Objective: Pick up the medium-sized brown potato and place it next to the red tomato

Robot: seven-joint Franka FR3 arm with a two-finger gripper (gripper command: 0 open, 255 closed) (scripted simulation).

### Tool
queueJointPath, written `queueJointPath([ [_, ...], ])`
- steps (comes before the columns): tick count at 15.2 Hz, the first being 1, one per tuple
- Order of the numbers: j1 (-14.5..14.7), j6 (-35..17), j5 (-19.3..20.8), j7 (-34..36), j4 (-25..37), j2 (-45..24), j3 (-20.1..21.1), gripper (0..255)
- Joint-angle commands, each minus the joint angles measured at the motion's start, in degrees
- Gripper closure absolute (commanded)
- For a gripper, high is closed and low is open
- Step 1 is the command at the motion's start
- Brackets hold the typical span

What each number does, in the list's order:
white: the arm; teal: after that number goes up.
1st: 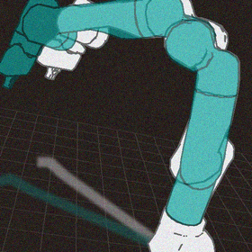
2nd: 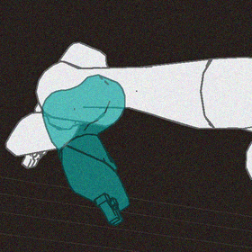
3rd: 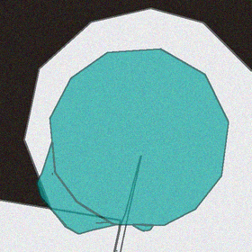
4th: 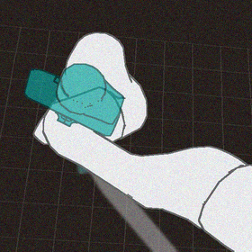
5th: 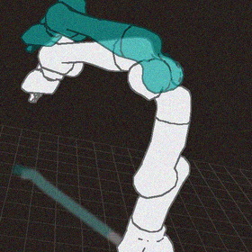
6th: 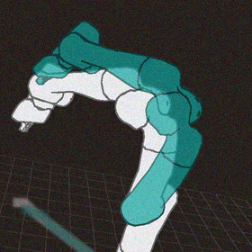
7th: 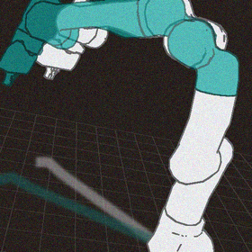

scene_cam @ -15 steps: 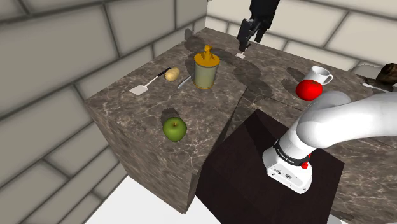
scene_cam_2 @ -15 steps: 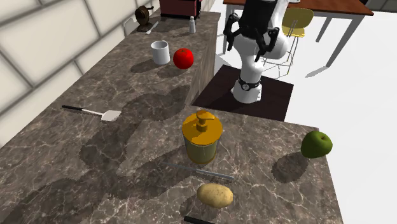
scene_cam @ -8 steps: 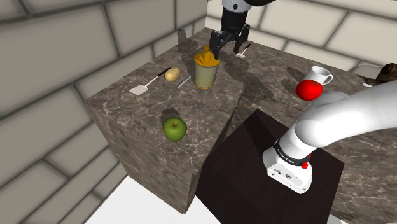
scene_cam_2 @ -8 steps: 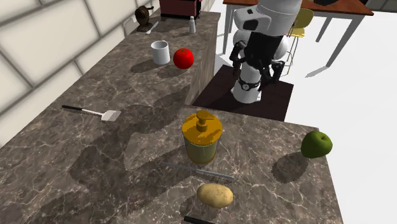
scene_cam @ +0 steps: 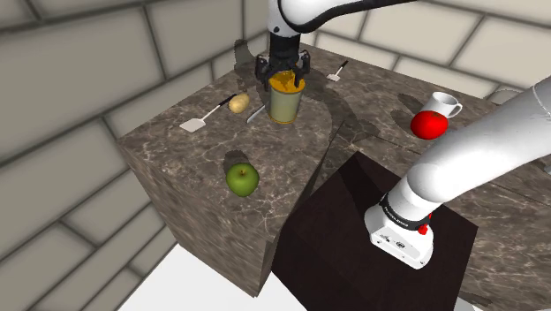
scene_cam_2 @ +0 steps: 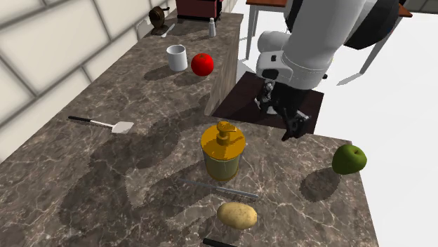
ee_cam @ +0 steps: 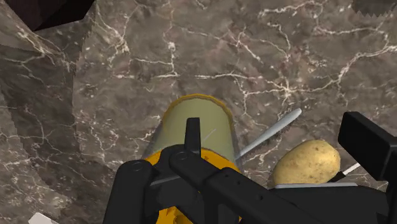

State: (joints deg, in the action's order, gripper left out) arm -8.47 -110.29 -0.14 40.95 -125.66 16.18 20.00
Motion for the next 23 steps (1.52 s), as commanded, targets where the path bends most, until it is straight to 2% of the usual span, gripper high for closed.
queueJointPath([
  [1, -0.69, -2.07, 0.98, 5.41, 2.26, -4.74, 1.49, 0],
  [8, -1.27, -5.91, 6.79, 22.12, 13.33, -21.61, 3.10, 0],
  [17, 1.99, -6.12, 12.23, 38.65, 32.75, -42.62, -0.73, 0],
  [23, 2.13, -9.25, 12.90, 39.19, 31.22, -44.28, -1.22, 0],
])
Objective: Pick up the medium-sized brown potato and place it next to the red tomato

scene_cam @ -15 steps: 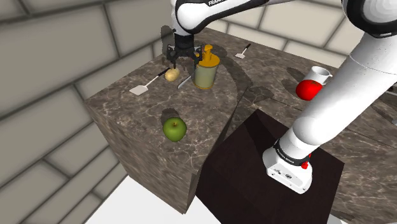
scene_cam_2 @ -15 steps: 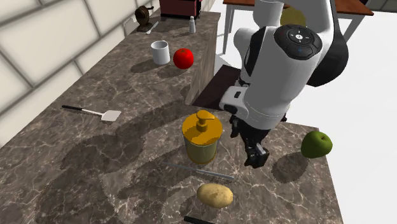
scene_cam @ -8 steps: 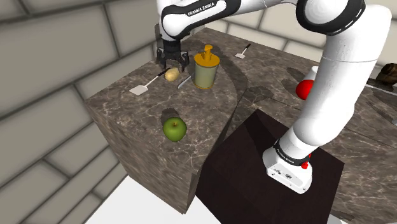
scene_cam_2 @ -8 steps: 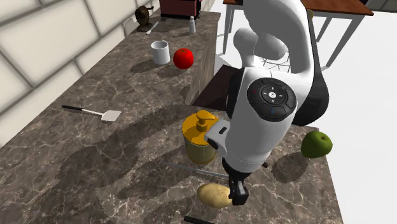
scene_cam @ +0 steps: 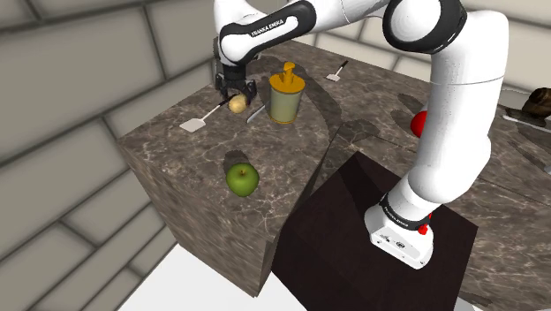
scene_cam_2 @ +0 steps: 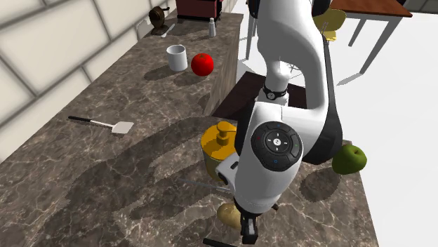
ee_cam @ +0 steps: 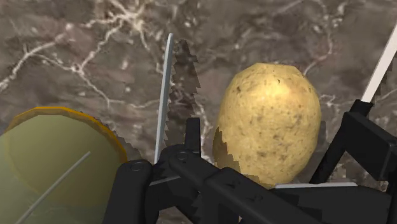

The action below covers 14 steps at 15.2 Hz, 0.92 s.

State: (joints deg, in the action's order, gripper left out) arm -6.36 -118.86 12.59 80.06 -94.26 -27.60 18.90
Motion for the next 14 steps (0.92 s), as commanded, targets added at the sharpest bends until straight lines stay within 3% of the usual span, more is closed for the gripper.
queueJointPath([
  [1, 0.04, -1.29, 0.33, 0.17, -0.48, -0.82, -0.20, 0],
  [10, 0.08, -2.24, 0.56, 0.32, -0.93, -1.35, -0.34, 0],
  [11, 0.08, -2.24, 0.56, 0.32, -0.93, -1.35, -0.34, 255],
  [14, 0.09, -2.23, 0.57, 0.33, -0.92, -1.36, -0.33, 255],
])
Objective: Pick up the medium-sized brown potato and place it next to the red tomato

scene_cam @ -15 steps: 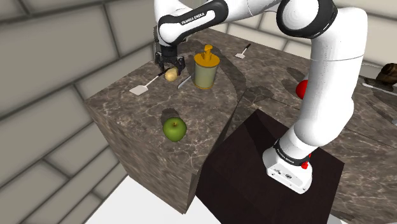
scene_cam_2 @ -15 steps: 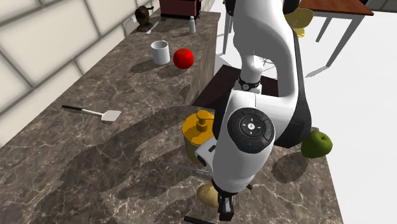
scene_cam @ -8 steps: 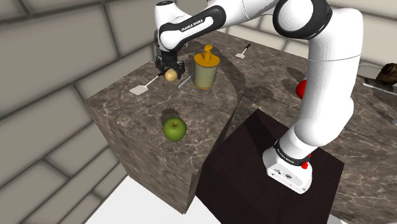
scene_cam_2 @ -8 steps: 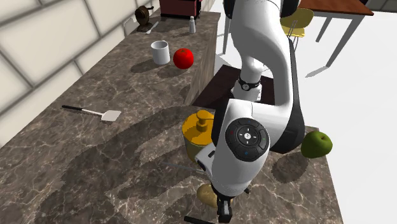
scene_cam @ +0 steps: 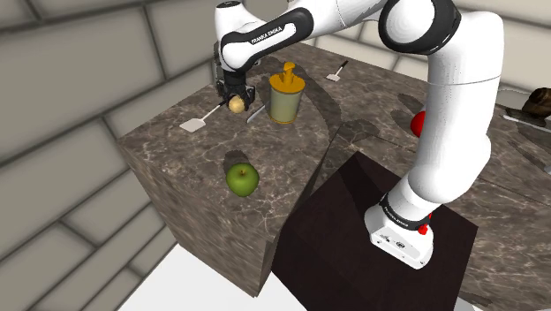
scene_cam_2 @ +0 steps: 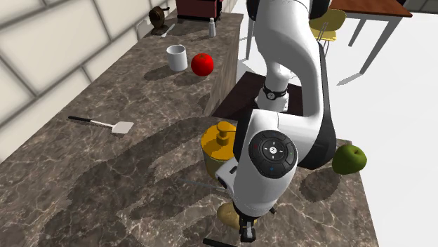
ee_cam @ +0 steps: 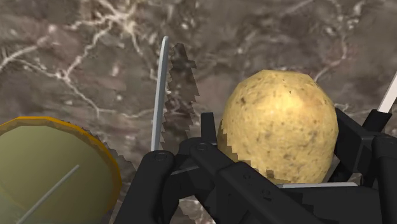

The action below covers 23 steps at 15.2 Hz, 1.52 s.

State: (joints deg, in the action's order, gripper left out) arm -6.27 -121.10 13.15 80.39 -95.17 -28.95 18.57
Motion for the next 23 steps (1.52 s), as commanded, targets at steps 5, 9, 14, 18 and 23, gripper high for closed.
queueJointPath([
  [5, 0.00, 0.02, 0.00, 0.00, 0.00, -0.01, 0.00, 255],
  [9, -0.14, 1.79, -0.46, -0.35, 0.78, 1.04, 0.24, 255],
  [14, -0.29, 4.88, -1.17, -0.89, 2.42, 2.59, 0.60, 255],
  [18, -0.35, 7.45, -1.66, -1.28, 3.99, 3.65, 0.84, 255],
  [23, -0.36, 10.77, -2.19, -1.74, 6.31, 4.73, 1.08, 255],
])
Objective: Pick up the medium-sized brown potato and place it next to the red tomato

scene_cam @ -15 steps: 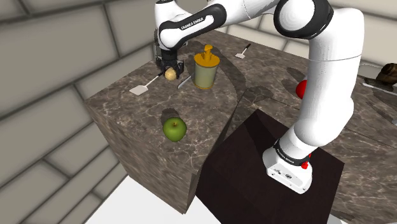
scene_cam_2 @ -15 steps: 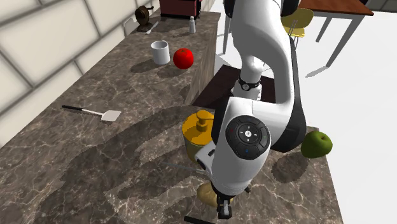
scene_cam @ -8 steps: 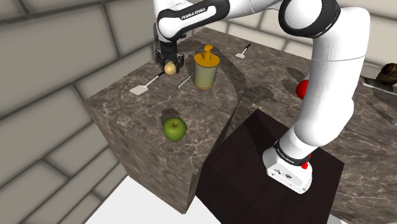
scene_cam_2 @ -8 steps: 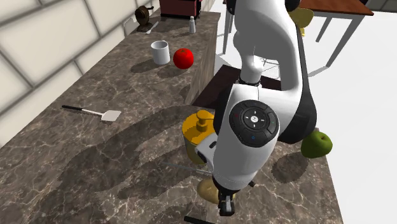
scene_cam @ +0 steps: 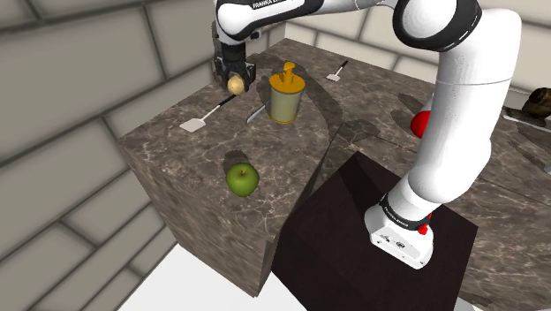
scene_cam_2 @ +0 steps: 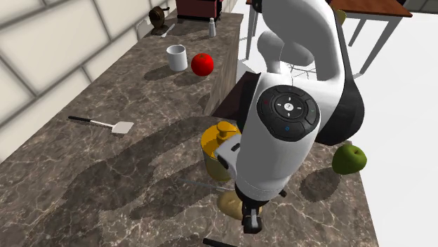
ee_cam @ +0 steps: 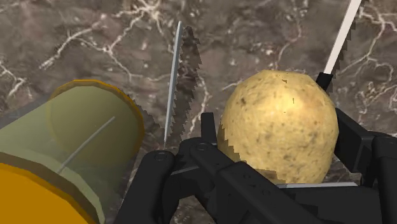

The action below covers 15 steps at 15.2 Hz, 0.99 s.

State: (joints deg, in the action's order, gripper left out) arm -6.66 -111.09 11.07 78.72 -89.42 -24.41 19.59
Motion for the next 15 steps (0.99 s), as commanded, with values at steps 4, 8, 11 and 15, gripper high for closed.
queueJointPath([
  [4, 0.08, 3.51, -0.44, -0.40, 2.72, 0.84, 0.22, 255],
  [8, 0.19, 6.36, -0.70, -0.69, 5.16, 1.30, 0.35, 255],
  [11, 0.31, 8.56, -0.84, -0.88, 7.19, 1.49, 0.43, 255],
  [15, 0.54, 11.60, -0.94, -1.12, 10.20, 1.55, 0.51, 255],
])
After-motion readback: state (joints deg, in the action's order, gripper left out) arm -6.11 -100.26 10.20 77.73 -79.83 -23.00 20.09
